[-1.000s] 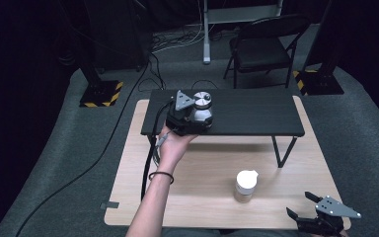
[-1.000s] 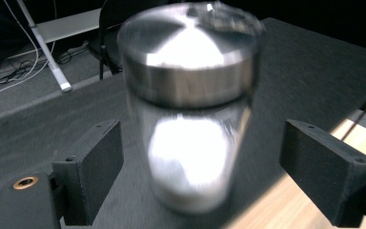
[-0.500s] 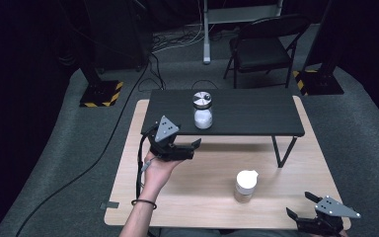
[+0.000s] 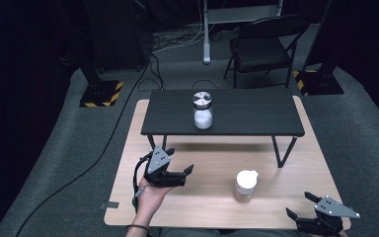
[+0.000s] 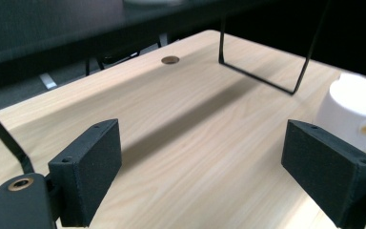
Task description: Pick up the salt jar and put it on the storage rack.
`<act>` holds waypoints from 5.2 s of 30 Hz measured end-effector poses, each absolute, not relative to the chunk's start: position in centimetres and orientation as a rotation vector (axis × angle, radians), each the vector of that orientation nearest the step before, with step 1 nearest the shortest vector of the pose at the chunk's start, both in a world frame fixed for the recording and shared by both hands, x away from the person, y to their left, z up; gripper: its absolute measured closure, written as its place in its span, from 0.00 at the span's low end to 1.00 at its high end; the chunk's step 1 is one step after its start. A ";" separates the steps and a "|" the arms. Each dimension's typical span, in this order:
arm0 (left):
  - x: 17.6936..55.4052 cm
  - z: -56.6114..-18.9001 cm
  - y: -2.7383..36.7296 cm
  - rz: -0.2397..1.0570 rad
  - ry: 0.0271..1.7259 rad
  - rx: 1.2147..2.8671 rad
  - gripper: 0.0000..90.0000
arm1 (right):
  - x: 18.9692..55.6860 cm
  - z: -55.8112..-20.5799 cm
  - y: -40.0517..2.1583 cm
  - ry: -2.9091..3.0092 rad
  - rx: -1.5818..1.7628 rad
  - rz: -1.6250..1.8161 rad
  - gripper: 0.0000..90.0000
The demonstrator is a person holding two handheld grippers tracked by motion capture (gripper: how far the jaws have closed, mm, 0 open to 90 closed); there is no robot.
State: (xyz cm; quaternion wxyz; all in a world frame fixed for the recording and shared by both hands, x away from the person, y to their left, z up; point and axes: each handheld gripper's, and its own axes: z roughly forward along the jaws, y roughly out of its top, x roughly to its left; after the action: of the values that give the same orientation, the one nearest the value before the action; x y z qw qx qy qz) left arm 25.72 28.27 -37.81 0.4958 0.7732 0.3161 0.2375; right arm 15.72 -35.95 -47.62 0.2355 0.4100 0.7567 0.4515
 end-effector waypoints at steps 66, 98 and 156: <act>20.7 -46.5 32.7 0.525 0.909 1.927 0.17 | 15.8 -47.6 -35.7 2.093 1.114 1.220 0.10; 20.6 -46.5 32.8 0.530 0.915 1.919 0.17 | 15.7 -47.5 -35.7 2.086 1.116 1.218 0.10; 20.7 -46.5 32.7 0.528 0.912 1.922 0.17 | 15.8 -47.5 -35.6 2.092 1.115 1.217 0.10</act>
State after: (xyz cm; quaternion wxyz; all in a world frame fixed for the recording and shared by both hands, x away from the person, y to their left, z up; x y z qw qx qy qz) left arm 20.69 32.75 -46.48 0.4570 0.7799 0.3701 0.2142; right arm 15.82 -35.64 -47.53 0.2364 0.4065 0.7629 0.4437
